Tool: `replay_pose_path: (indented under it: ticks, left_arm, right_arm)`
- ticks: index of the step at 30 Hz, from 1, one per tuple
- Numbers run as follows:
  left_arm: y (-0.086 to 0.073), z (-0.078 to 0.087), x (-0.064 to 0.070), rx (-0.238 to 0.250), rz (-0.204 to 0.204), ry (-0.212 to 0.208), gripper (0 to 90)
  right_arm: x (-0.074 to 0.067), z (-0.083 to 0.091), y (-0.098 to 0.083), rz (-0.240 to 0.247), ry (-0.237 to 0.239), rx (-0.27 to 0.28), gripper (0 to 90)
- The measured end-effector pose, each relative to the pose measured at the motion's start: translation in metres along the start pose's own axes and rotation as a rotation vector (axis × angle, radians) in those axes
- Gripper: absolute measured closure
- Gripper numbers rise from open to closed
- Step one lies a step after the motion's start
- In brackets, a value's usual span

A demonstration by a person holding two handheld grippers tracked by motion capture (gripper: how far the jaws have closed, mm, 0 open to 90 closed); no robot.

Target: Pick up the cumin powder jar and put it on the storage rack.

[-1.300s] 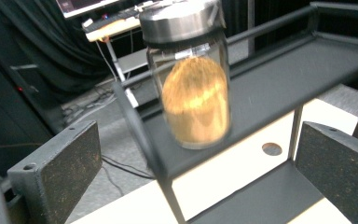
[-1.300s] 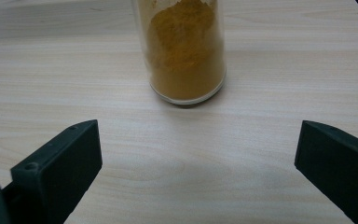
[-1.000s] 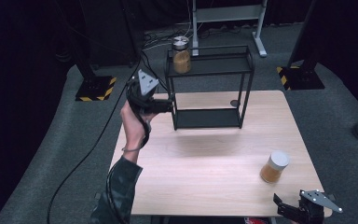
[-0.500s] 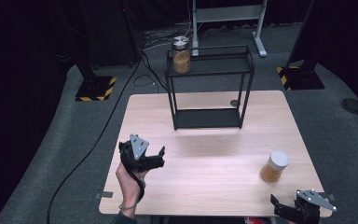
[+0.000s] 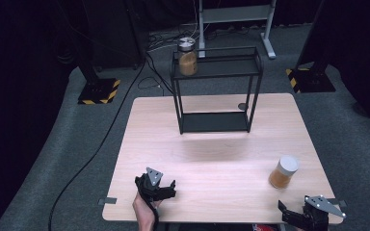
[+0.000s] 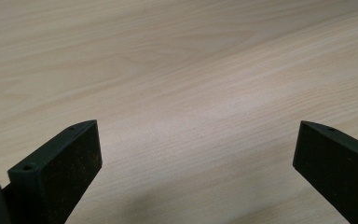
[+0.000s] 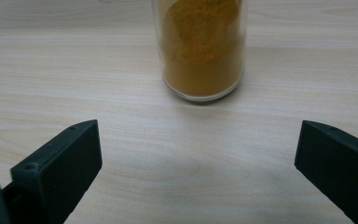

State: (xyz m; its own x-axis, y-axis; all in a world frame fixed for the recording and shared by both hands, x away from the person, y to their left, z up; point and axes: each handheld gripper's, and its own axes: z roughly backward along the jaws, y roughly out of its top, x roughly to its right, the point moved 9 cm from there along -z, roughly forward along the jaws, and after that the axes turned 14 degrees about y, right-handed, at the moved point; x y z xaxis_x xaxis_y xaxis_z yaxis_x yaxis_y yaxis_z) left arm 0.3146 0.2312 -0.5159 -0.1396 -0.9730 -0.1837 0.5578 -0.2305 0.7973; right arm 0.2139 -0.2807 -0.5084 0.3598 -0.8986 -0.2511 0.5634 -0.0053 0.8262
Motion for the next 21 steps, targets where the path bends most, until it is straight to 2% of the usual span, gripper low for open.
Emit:
replay_pose_path:
  ticks: [5, 12, 17, 21]
  left_arm:
    - [-0.0041, -0.0074, -0.0008, -0.015, 0.021, -0.006, 0.8]
    - [-0.0060, -0.0069, -0.0052, -0.001, 0.053, -0.022, 1.2]
    - [-0.0062, -0.0070, -0.0053, 0.002, 0.050, -0.029, 0.4]
    - [-0.0055, -0.0069, -0.0034, -0.001, 0.027, -0.031, 0.0]
  right_arm:
    - [-0.0015, -0.0037, -0.0011, 0.003, 0.009, -0.007, 0.0]
    - [-0.0034, -0.0036, -0.0008, 0.010, 0.008, -0.002, 0.0]
    - [-0.0047, -0.0050, -0.0004, 0.015, 0.005, -0.012, 0.0]
    - [-0.0063, -0.0059, -0.0005, 0.018, 0.000, -0.011, 0.0]
